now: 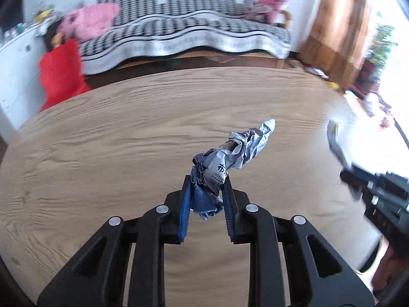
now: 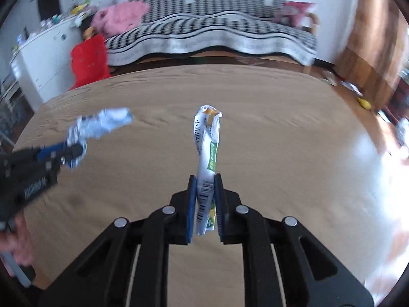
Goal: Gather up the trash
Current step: 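Carry both wrappers over the black bin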
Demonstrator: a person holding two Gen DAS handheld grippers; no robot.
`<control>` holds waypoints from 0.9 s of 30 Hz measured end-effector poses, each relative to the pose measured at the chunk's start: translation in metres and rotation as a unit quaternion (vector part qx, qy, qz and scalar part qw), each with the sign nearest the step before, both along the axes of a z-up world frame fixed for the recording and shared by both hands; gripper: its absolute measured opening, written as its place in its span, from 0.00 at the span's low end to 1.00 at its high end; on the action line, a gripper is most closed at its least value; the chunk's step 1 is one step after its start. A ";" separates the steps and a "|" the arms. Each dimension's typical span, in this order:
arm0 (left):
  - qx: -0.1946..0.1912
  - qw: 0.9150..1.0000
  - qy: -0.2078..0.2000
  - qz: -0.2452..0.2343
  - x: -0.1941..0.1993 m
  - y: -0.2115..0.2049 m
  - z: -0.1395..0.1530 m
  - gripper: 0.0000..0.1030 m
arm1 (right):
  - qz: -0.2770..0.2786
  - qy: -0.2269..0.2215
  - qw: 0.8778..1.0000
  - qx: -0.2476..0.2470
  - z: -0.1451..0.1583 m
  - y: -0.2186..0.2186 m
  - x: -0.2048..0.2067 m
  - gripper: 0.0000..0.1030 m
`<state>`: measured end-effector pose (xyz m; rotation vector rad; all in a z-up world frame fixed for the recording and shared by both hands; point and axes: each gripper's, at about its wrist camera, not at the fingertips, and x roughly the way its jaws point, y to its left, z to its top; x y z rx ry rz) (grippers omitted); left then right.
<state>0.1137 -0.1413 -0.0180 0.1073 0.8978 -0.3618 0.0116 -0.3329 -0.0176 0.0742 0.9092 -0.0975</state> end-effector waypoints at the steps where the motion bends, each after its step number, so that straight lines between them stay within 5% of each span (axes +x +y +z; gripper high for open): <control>1: -0.008 1.000 0.001 -0.016 -0.011 -0.015 0.003 0.22 | -0.023 0.000 1.000 -0.005 0.002 -0.020 -0.028 0.14; 6: -0.019 0.992 -0.010 -0.124 -0.092 -0.117 0.010 0.22 | -0.123 0.009 0.992 -0.011 0.005 -0.100 -0.127 0.14; 11: -0.022 0.971 -0.006 -0.239 -0.180 -0.217 -0.004 0.22 | -0.223 0.021 0.975 -0.006 -0.003 -0.184 -0.229 0.14; 17: -0.016 0.946 0.025 -0.322 -0.252 -0.297 -0.042 0.22 | -0.310 0.058 0.949 0.016 -0.031 -0.258 -0.319 0.14; 27: 0.002 0.933 0.089 -0.349 -0.278 -0.363 -0.103 0.22 | -0.332 0.111 0.933 0.086 -0.079 -0.310 -0.346 0.14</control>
